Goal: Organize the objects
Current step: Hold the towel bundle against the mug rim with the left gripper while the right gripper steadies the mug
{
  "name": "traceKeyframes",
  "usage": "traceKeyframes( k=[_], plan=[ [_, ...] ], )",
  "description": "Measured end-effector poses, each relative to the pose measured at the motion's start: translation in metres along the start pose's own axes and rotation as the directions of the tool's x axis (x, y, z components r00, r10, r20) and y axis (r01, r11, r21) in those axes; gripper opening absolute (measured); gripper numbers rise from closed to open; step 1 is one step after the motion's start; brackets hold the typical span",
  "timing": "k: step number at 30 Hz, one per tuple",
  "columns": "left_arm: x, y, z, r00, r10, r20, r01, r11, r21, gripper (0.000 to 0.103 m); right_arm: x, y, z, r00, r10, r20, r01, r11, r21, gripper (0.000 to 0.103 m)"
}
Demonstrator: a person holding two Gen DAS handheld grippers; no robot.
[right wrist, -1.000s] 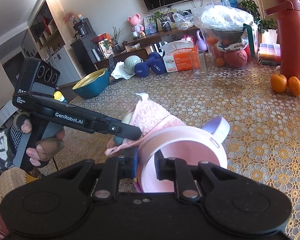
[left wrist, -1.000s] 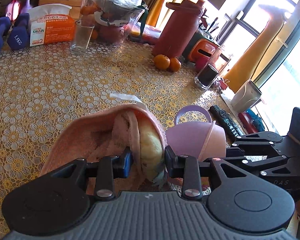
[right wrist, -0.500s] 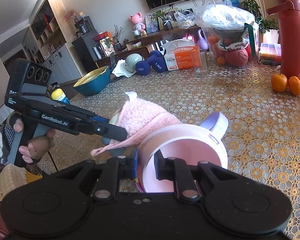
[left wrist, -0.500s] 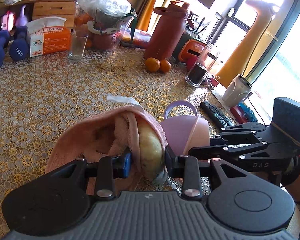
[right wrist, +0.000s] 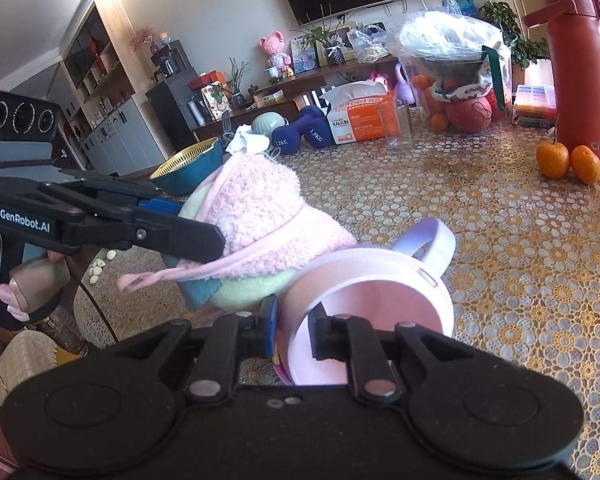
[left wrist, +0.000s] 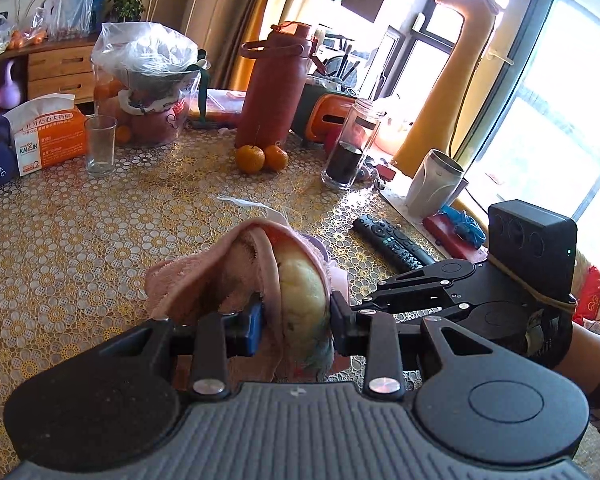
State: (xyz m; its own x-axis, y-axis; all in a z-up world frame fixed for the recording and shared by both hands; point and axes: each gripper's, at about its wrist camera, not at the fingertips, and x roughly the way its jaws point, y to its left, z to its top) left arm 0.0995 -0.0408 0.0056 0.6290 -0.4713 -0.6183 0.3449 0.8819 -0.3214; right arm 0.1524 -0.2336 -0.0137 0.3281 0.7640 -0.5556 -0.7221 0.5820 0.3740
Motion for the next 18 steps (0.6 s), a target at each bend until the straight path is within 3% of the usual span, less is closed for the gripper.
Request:
traceKeyframes(
  k=[18],
  plan=[
    [0.033, 0.02, 0.012, 0.996, 0.081, -0.028, -0.08, 0.997, 0.019, 0.033, -0.001, -0.006, 0.0, 1.0, 0.018, -0.003, -0.018, 1.0, 0.002, 0.015]
  ],
)
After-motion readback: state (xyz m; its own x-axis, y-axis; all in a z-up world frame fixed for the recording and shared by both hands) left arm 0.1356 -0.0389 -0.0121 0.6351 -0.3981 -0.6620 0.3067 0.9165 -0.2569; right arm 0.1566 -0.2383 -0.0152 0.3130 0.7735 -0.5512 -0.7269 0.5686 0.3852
